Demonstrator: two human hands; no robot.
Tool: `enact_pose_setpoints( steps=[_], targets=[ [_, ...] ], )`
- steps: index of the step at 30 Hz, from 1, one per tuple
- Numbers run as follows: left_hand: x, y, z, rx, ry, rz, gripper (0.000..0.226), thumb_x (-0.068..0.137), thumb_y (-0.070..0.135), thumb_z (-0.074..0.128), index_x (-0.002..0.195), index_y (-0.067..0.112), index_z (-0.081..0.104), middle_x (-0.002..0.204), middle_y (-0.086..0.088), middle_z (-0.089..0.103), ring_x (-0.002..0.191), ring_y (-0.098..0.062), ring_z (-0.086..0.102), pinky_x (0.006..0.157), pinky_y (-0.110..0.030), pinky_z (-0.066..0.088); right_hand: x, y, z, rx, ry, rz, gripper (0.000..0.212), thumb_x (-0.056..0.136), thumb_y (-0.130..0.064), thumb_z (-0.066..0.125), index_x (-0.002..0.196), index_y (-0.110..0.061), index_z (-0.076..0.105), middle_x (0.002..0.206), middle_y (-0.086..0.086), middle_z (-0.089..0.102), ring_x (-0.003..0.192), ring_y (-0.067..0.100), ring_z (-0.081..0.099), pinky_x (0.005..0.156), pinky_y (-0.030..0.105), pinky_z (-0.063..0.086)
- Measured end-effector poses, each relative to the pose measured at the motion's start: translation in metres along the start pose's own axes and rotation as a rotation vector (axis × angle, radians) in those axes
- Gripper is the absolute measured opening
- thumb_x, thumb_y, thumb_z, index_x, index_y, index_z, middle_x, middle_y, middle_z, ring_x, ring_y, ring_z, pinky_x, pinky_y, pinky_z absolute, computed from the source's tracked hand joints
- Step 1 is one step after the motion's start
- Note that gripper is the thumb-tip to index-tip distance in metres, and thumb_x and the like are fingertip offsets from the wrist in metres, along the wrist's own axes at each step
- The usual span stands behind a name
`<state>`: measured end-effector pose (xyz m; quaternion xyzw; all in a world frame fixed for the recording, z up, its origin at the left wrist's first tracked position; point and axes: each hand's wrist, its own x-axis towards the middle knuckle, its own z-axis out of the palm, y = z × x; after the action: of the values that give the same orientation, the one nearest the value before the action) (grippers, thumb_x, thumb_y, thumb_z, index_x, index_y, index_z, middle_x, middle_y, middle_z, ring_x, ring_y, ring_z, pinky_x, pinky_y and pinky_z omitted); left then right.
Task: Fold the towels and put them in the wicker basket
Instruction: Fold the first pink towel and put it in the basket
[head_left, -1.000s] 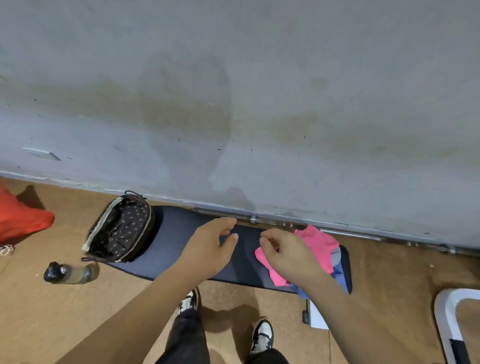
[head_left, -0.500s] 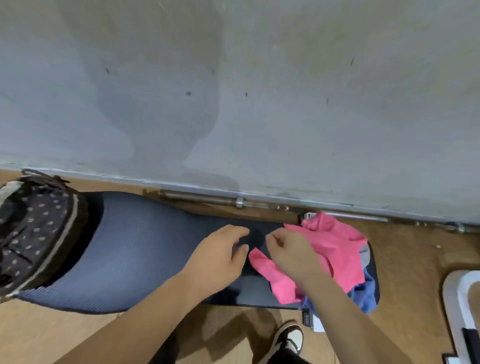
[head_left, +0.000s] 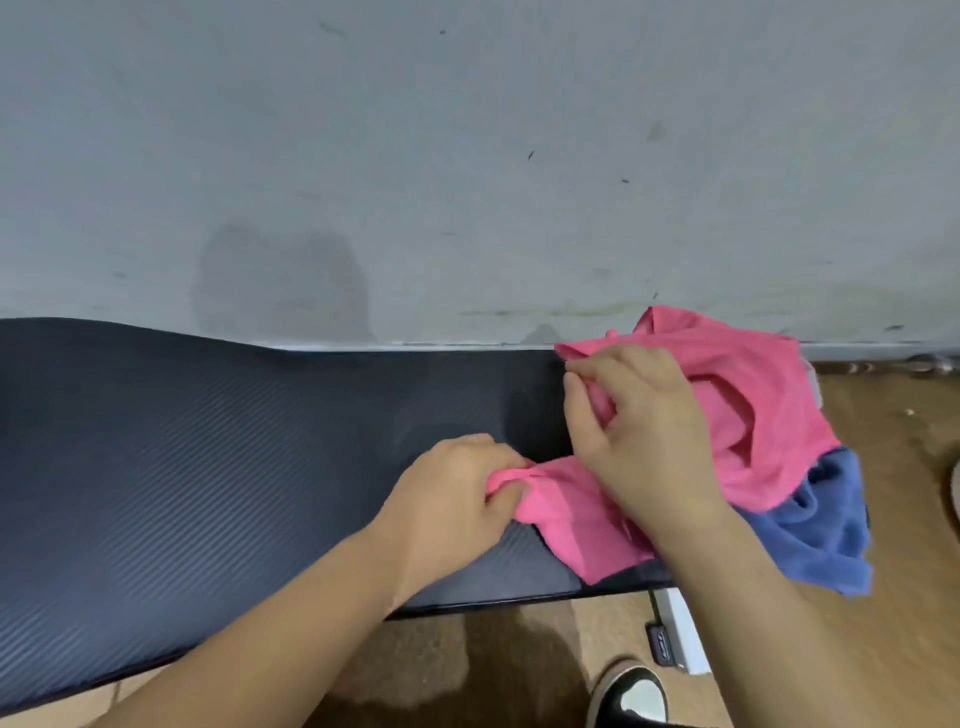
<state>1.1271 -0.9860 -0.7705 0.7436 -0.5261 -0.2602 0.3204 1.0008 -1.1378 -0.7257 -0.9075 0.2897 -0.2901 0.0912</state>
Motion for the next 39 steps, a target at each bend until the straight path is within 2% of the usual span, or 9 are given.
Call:
enact_pose_setpoints(
  steps=[4, 8, 12, 14, 17, 20, 22, 28, 39],
  targets=[
    [-0.022, 0.016, -0.025, 0.001, 0.213, -0.042, 0.015, 0.098, 0.032, 0.058, 0.094, 0.027, 0.073, 0.087, 0.012, 0.069, 0.085, -0.011, 0.063, 0.080, -0.034, 0.051, -0.009, -0.017, -0.025, -0.019, 0.007, 0.105, 0.030, 0.092, -0.035, 0.058, 0.105, -0.016, 0.077, 0.101, 0.007, 0.071, 0.095, 0.036, 0.063, 0.086, 0.047, 0.049],
    [-0.055, 0.025, -0.050, -0.034, 0.444, -0.028, 0.010, 0.100, 0.026, 0.059, 0.092, 0.024, 0.065, 0.090, 0.014, 0.058, 0.087, -0.011, 0.056, 0.082, -0.030, 0.046, -0.027, -0.030, -0.039, -0.156, -0.298, 0.321, 0.048, 0.091, -0.052, 0.054, 0.129, -0.027, 0.068, 0.142, 0.010, 0.058, 0.139, 0.039, 0.043, 0.118, 0.059, 0.027],
    [-0.064, 0.019, -0.082, -0.188, 0.571, -0.159, 0.019, 0.105, 0.023, 0.052, 0.087, 0.027, 0.054, 0.076, 0.003, 0.056, 0.065, 0.000, 0.050, 0.059, -0.014, 0.038, -0.035, -0.035, -0.043, -0.132, -0.412, 0.366, 0.057, 0.089, -0.054, 0.055, 0.142, -0.031, 0.058, 0.158, 0.004, 0.043, 0.152, 0.032, 0.024, 0.122, 0.058, 0.017],
    [-0.068, 0.020, -0.095, -0.255, 0.672, -0.196, 0.018, 0.107, 0.023, 0.050, 0.089, 0.024, 0.054, 0.076, 0.000, 0.056, 0.061, 0.001, 0.048, 0.056, -0.012, 0.039, -0.038, -0.037, -0.039, -0.087, -0.452, 0.376, 0.053, 0.089, -0.046, 0.060, 0.140, -0.031, 0.060, 0.151, 0.003, 0.050, 0.147, 0.031, 0.034, 0.120, 0.054, 0.025],
    [-0.072, 0.022, -0.110, -0.296, 0.788, -0.218, 0.011, 0.106, 0.022, 0.051, 0.099, 0.019, 0.059, 0.085, -0.005, 0.062, 0.066, 0.000, 0.051, 0.058, -0.010, 0.042, -0.031, -0.055, -0.034, 0.054, -0.424, 0.316, 0.027, 0.082, -0.040, 0.055, 0.100, -0.029, 0.073, 0.095, -0.004, 0.070, 0.099, 0.027, 0.065, 0.086, 0.044, 0.052],
    [-0.069, 0.012, -0.126, -0.247, 0.735, -0.259, 0.008, 0.101, 0.022, 0.058, 0.095, 0.024, 0.063, 0.085, 0.003, 0.066, 0.075, -0.005, 0.059, 0.060, -0.013, 0.044, -0.015, -0.082, -0.017, 0.413, -0.517, 0.289, 0.011, 0.086, -0.032, 0.069, 0.095, -0.030, 0.074, 0.087, -0.014, 0.072, 0.082, 0.006, 0.067, 0.081, 0.033, 0.055],
    [-0.065, -0.007, -0.129, -0.077, 0.578, -0.305, 0.011, 0.097, 0.022, 0.061, 0.087, 0.024, 0.066, 0.081, 0.007, 0.067, 0.079, -0.003, 0.060, 0.061, -0.014, 0.043, -0.009, -0.093, -0.005, 0.591, -0.801, 0.292, 0.044, 0.078, -0.044, 0.082, 0.119, -0.031, 0.073, 0.108, -0.014, 0.073, 0.097, 0.001, 0.070, 0.094, 0.026, 0.055],
    [-0.055, -0.058, -0.117, 0.187, 0.257, -0.393, 0.022, 0.094, 0.027, 0.066, 0.073, 0.024, 0.059, 0.066, 0.024, 0.063, 0.063, -0.001, 0.057, 0.054, -0.024, 0.039, -0.004, -0.069, 0.043, 0.300, -0.546, 0.162, 0.045, 0.092, -0.056, 0.058, 0.124, -0.026, 0.071, 0.116, -0.011, 0.073, 0.110, 0.016, 0.066, 0.097, 0.039, 0.052],
    [-0.102, -0.041, -0.135, 0.126, 0.445, -0.243, 0.005, 0.095, 0.031, 0.065, 0.091, 0.031, 0.068, 0.080, 0.016, 0.073, 0.078, -0.006, 0.067, 0.073, -0.035, 0.055, 0.001, -0.102, 0.033, -0.242, -0.824, 0.315, 0.041, 0.088, -0.066, 0.054, 0.092, -0.026, 0.061, 0.104, 0.000, 0.061, 0.092, 0.027, 0.065, 0.081, 0.038, 0.053]
  ],
)
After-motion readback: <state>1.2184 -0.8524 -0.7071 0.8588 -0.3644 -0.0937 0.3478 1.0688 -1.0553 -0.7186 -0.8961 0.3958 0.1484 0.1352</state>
